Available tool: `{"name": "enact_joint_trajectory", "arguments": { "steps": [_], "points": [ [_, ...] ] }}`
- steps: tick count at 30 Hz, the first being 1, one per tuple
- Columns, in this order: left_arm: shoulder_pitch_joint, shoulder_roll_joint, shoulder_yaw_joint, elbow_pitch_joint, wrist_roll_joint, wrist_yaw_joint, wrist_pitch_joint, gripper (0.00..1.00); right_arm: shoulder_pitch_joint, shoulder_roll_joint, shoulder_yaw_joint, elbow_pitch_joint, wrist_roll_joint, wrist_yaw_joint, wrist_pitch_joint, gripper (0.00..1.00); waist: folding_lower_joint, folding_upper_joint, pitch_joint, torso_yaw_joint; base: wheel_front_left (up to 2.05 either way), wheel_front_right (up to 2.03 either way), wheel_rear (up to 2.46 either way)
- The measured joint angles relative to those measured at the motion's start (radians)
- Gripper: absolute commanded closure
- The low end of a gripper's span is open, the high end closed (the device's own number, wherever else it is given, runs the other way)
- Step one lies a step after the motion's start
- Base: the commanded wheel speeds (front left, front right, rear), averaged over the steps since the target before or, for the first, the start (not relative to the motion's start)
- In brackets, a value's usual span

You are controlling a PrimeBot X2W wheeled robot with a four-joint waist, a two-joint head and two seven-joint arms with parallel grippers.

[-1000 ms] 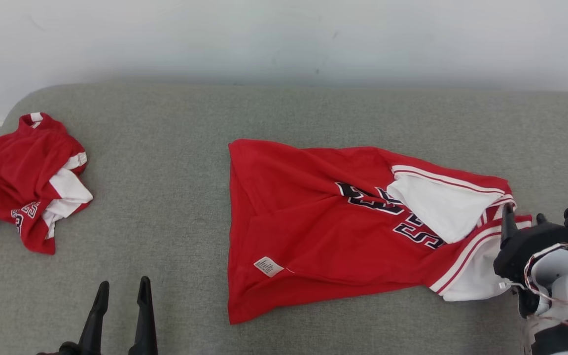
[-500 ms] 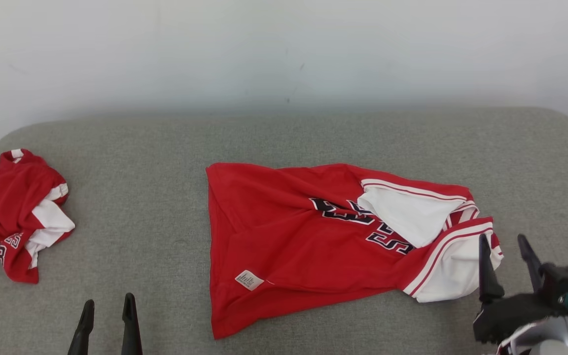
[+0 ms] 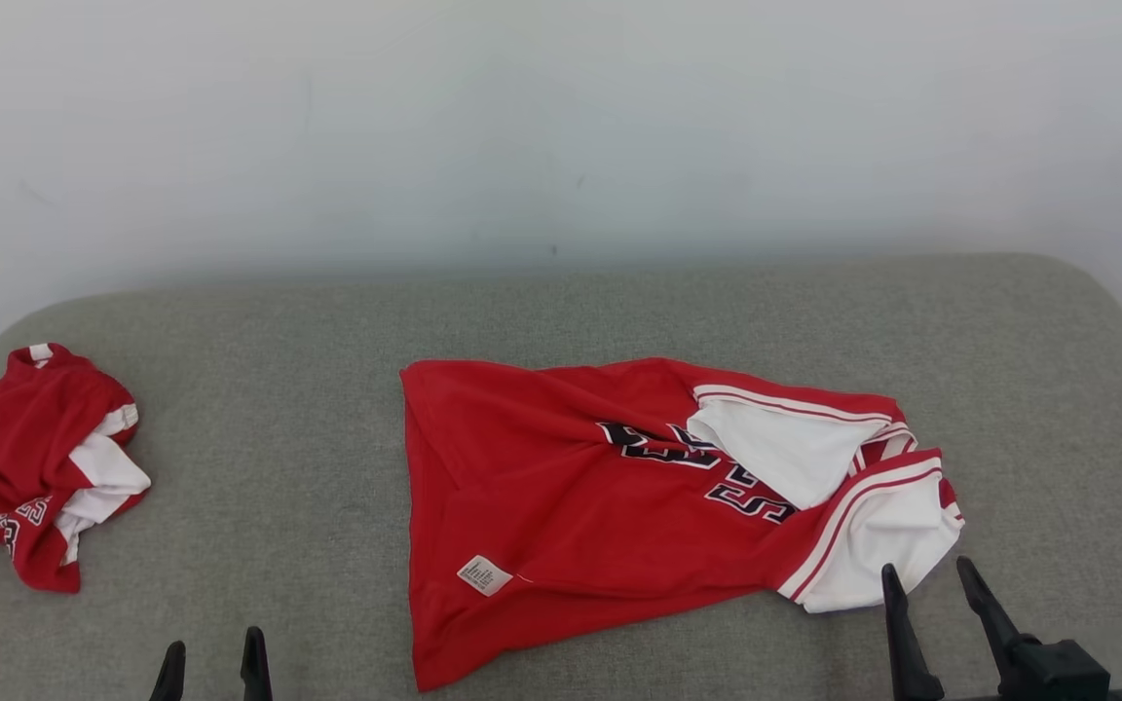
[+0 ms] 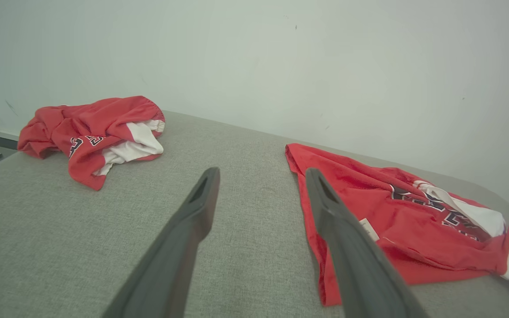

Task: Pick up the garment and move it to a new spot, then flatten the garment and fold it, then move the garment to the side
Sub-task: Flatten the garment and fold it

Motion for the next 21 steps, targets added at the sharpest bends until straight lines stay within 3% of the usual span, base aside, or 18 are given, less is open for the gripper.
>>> {"name": "enact_joint_trajectory", "arguments": {
  "steps": [10, 21],
  "points": [
    [0.004, 0.0, 0.024, 0.066, 0.042, -0.027, 0.0, 0.0, 0.012, -0.03, 0.066, -0.026, 0.007, 0.001, -0.008, 0.0, 0.0, 0.0, -0.033, -0.003, 0.0, 0.0, 0.0],
    [0.005, 0.0, 0.032, 0.08, 0.046, -0.04, 0.0, 0.0, 0.01, -0.051, 0.066, -0.041, 0.024, 0.001, 0.001, 0.0, 0.0001, 0.0, -0.046, -0.004, 0.0, 0.0, 0.0]
  ]
}}
